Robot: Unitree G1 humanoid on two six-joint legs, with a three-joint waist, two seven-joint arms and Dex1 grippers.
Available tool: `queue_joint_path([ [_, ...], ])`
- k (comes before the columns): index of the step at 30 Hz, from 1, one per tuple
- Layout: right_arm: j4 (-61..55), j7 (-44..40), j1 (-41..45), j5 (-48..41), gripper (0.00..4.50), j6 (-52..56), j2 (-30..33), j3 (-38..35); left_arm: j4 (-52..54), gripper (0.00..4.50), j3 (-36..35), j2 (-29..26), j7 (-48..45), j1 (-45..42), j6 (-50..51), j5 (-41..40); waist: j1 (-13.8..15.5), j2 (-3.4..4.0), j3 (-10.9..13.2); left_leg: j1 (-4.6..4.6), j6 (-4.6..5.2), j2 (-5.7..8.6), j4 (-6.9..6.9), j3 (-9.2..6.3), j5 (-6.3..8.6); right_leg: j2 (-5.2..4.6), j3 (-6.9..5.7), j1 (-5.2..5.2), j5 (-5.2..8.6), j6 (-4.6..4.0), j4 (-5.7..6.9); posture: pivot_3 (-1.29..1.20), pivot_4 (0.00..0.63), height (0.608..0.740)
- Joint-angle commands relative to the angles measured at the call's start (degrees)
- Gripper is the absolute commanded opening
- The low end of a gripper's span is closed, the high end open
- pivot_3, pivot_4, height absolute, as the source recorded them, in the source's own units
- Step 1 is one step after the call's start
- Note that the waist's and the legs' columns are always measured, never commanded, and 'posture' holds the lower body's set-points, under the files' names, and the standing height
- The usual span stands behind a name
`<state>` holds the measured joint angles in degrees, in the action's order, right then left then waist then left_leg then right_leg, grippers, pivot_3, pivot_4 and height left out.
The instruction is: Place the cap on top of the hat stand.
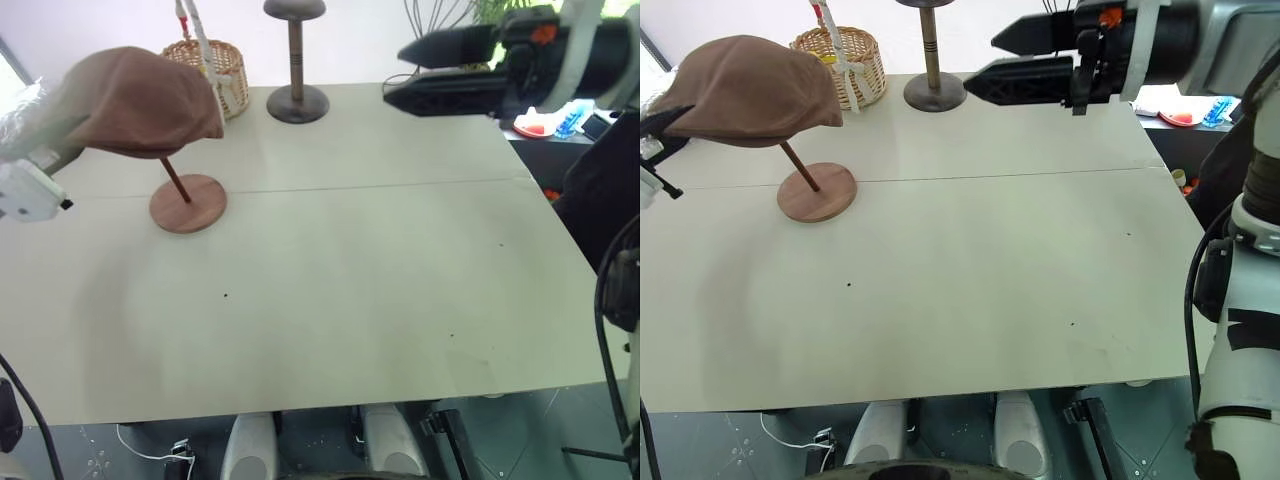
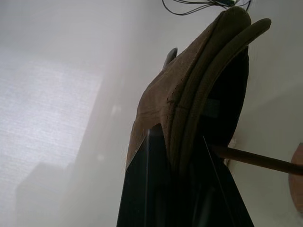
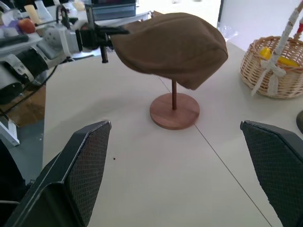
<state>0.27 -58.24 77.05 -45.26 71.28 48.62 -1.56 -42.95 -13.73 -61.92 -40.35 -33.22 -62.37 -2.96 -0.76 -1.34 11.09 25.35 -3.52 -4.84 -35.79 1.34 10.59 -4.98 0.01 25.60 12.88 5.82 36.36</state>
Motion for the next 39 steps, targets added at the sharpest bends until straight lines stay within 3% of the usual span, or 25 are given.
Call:
queue_joint_path([
  [1, -0.4, -0.3, 1.4, -0.3, 4.5, -0.7, 0.7, -1.7, -0.5, 0.84, -1.7, -2.4, 1.0, 0.1, -0.7, -1.1, 0.0, -0.02, 0.0, 0.0, 0.0, 0.0, 0.0, 0.0, 0.0, 0.0, 0.0, 0.0, 0.0, 0.0, 0.0, 0.0, 0.15, 0.728],
  [2, -0.4, -0.4, 1.2, -0.1, 4.5, -1.0, 0.6, -1.5, -0.4, 1.05, -1.8, -2.7, 1.0, 0.4, -0.8, -1.3, 0.0, -0.01, 0.0, 0.0, 0.0, 0.0, -0.01, 0.0, 0.0, -0.01, 0.0, -0.01, 0.02, -0.03, 0.0, 0.0, 0.15, 0.728],
  [8, 1.2, -0.3, 1.2, 0.8, 4.5, -2.5, -0.7, -0.6, 1.7, 4.16, -4.0, -4.9, 2.4, 4.7, -0.6, -1.5, 0.0, -0.01, 0.0, 0.0, 0.0, 0.0, 0.0, 0.01, 0.0, -0.01, 0.0, 0.0, 0.03, -0.07, -0.01, 0.0, 0.15, 0.728],
  [9, 1.5, -0.5, 1.2, 1.0, 4.5, -3.0, -0.8, -0.5, 3.1, 4.46, -4.7, -5.4, 2.5, 6.7, -0.4, -1.8, -0.1, -0.01, 0.0, 0.0, 0.0, 0.0, 0.0, 0.01, 0.0, -0.02, 0.01, 0.0, 0.04, -0.07, -0.01, 0.0, 0.15, 0.728],
  [14, 3.2, -1.7, 0.4, 2.6, 4.5, -5.5, -1.4, 0.2, 15.6, 4.46, -9.7, -7.8, -0.5, 21.9, 9.0, -5.9, -0.4, 0.02, 0.0, 0.01, 0.0, -0.03, 0.13, 0.05, 0.0, -0.03, 0.03, 0.11, 0.09, -0.18, -0.01, 0.0, 0.15, 0.728],
  [19, 4.9, -2.9, -0.6, 4.1, 4.5, -7.9, -1.8, 0.5, 37.4, 4.46, -23.3, -7.4, -8.7, 41.6, 29.2, -12.1, -0.5, 0.02, 0.0, 0.06, -0.01, -0.06, 0.23, 0.1, 0.01, -0.03, 0.04, 0.25, 0.11, -0.21, -0.02, 0.0, 0.15, 0.728],
  [22, 5.9, -3.5, -0.7, 4.9, 4.5, -8.9, -2.1, 0.8, 48.3, 4.46, -33.9, -7.1, -16.6, 51.2, 54.9, -19.8, -0.3, 0.09, 0.0, 0.06, -0.02, -0.07, 0.25, 0.13, 0.01, -0.02, 0.05, 0.27, 0.12, -0.23, -0.04, 0.0, 0.15, 0.728],
  [24, 6.8, -4.3, -0.5, 5.1, 4.5, -9.3, -2.1, 0.8, 52.3, 4.46, -42.2, -8.4, -20.8, 52.7, 75.8, -31.8, -0.4, 0.07, 0.0, 0.04, -0.02, -0.05, 0.25, 0.14, 0.01, -0.03, 0.05, 0.26, 0.12, -0.24, -0.05, 0.0, 0.15, 0.728],
  [26, 7.5, -5.0, -0.4, 5.4, 4.5, -9.9, -2.0, 1.0, 50.5, 4.46, -47.9, -11.5, -23.2, 50.3, 92.7, -39.3, -0.3, 0.06, 0.0, 0.04, -0.02, -0.06, 0.23, 0.12, 0.01, -0.01, 0.05, 0.26, 0.12, -0.24, -0.03, 0.0, 0.15, 0.728],
  [29, 8.7, -6.1, -0.1, 5.9, 4.5, -10.1, -1.9, 1.2, 44.1, 4.46, -53.2, -15.9, -30.3, 46.7, 102.6, -40.7, -0.4, 0.09, 0.0, 0.02, -0.02, -0.03, 0.19, 0.11, 0.01, -0.02, 0.04, 0.22, 0.12, -0.23, -0.05, 0.0, 0.15, 0.728],
  [35, 12.0, -8.1, 1.5, 6.4, 4.5, -10.4, -1.6, 0.7, 26.1, 4.46, -58.4, -26.5, -50.4, 44.9, 111.6, -32.3, -1.0, 0.14, 0.1, 0.03, -0.01, -0.04, 0.29, 0.13, 0.0, 0.06, 0.04, 0.37, 0.12, -0.24, -0.01, 0.0, 0.15, 0.728],
  [39, 11.6, -8.3, 0.4, 6.7, 4.5, -11.2, -1.7, 0.4, 19.9, 4.46, -57.0, -29.9, -52.1, 45.5, 106.7, -26.5, -1.7, 0.13, 0.0, 0.03, -0.02, -0.04, 0.48, 0.13, 0.0, 0.05, 0.04, 0.45, 0.13, -0.23, -0.01, 0.0, 0.15, 0.728],
])
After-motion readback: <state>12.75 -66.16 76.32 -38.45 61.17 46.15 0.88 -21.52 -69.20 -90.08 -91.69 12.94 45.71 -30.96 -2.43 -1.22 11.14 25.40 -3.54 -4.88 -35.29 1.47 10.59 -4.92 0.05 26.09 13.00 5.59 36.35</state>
